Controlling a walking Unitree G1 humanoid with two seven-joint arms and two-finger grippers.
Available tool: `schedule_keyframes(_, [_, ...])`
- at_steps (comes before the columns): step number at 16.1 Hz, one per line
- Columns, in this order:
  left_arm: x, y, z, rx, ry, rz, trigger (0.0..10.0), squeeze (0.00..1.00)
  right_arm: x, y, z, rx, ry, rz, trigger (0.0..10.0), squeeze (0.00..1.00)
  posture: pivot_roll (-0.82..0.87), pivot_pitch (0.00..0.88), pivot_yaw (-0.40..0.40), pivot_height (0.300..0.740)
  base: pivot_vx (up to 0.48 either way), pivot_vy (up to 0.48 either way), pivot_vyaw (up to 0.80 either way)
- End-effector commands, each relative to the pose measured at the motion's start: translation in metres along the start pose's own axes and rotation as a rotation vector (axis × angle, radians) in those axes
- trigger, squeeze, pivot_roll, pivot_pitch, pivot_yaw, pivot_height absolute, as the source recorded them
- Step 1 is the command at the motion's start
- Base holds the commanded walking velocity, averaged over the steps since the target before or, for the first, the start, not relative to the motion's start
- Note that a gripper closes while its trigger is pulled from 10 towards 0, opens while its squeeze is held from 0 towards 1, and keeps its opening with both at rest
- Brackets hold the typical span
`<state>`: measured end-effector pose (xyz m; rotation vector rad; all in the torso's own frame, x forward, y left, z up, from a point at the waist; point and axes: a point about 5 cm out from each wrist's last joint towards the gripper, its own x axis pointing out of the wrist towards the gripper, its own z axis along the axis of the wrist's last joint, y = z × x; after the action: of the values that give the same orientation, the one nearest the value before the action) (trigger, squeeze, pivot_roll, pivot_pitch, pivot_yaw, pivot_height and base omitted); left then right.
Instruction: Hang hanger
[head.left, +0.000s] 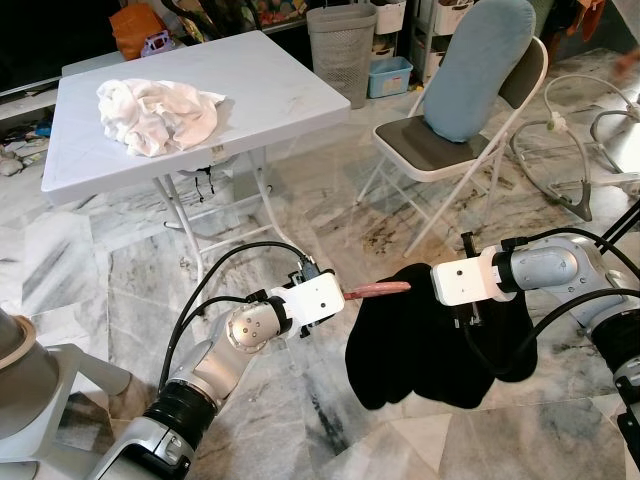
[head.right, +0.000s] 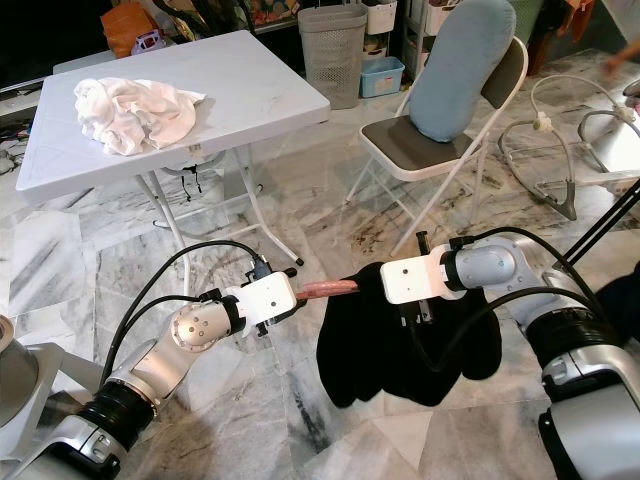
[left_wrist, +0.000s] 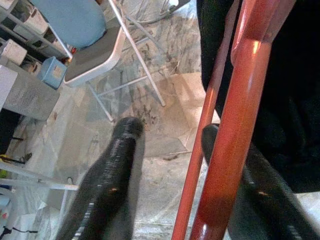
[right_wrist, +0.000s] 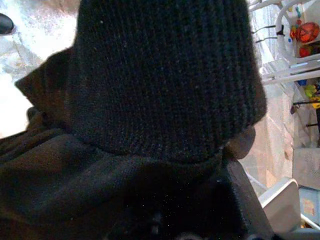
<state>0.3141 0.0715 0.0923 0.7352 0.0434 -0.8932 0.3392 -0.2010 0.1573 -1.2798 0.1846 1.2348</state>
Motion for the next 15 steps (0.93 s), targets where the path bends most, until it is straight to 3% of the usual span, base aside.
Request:
schedule_keyframes(1, [-0.0002,0.0014,-0.0013,0.006,0.006,-0.007,0.0,0.00,-0.0030,-0.0111,0.0083,-0.037,-0.037,-0.033,10.0,0.00,-0.14,0.040,0.083,0.740,0.000,0.000,0.00])
schedule_keyframes(15, [-0.0047,-0.0042,-0.0101,-0.051,-0.016,-0.017,0.0,0.00,-0.0026,-0.0153,0.0108,-0.030,-0.059,-0.032,10.0,0.00,-0.13,0.036,0.067,0.740,0.000,0.000,0.00])
